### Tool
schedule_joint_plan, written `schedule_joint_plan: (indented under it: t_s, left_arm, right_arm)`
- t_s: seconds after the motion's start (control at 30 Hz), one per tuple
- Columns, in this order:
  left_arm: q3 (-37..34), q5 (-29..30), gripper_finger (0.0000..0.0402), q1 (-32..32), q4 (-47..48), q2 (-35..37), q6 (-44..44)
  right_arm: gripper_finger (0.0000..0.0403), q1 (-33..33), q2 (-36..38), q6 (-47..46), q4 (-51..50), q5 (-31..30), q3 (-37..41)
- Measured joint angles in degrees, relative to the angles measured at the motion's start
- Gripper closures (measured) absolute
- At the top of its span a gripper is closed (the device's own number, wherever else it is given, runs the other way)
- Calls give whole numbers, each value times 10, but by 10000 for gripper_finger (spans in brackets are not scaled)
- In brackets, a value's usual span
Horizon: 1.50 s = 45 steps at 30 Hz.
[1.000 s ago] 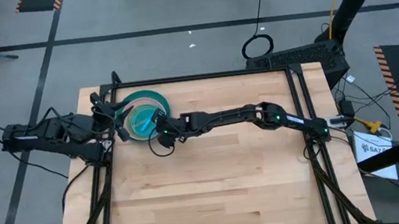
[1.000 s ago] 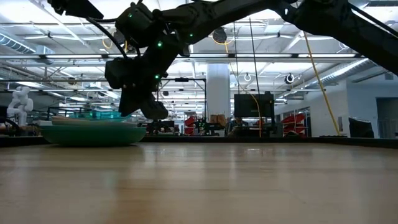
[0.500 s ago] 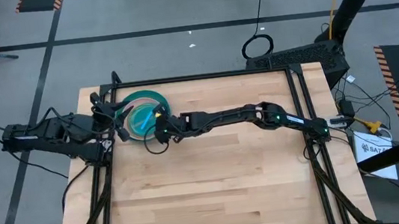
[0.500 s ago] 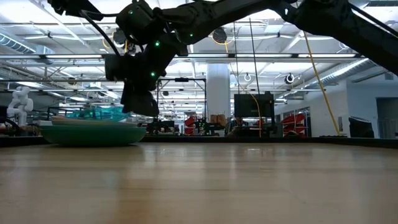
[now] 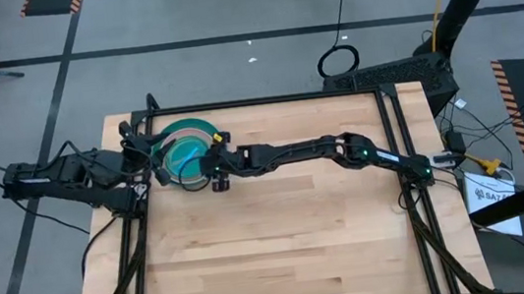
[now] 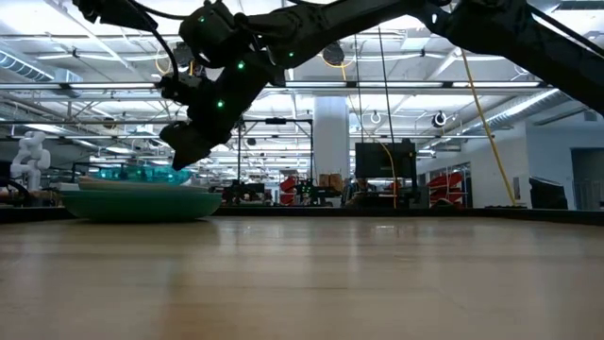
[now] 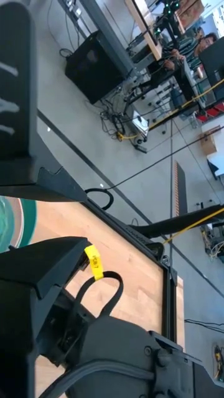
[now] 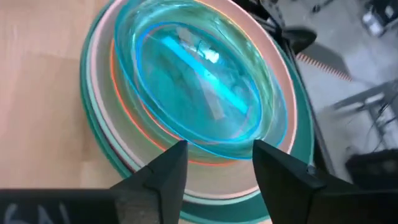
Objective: Stack plastic plates
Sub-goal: Stack the blue plate on top of the orange plate, then return to Home Position
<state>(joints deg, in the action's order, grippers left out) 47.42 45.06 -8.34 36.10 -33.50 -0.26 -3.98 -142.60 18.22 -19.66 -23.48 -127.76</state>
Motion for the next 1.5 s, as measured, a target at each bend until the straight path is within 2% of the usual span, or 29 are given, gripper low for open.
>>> schedule_joint_plan:
  t_s: [0.23, 0.37, 0.6, 0.87, 0.97, 1.13, 1.3, 1.5]
  left_arm:
    - [0, 0, 293, 0, 0, 0, 0]
    - [0, 0, 293, 0, -3, 0, 2]
    - [0, 0, 293, -3, -4, 1, 8]
    - [-36, 0, 293, -21, -48, 15, 32]
    - [-38, 0, 293, -22, -58, 19, 26]
    - [-38, -5, 293, -25, -32, 19, -14]
    - [-67, -8, 293, -33, -53, 22, -13]
    - [-111, -44, 293, -33, -122, 21, 27]
  right_arm:
    - [220, 1, 0, -68, -25, 4, 0]
    - [219, 1, 0, -69, -34, 1, 0]
    - [220, 4, 38, -42, -64, 117, 0]
    - [220, 2, 80, -29, -175, 131, 1]
    - [220, -1, 106, -27, -184, 131, 21]
    - [220, -5, 191, -27, -119, 130, 157]
    - [220, -10, 335, -23, 63, 131, 388]
    - [220, -26, 517, -20, 217, 131, 633]
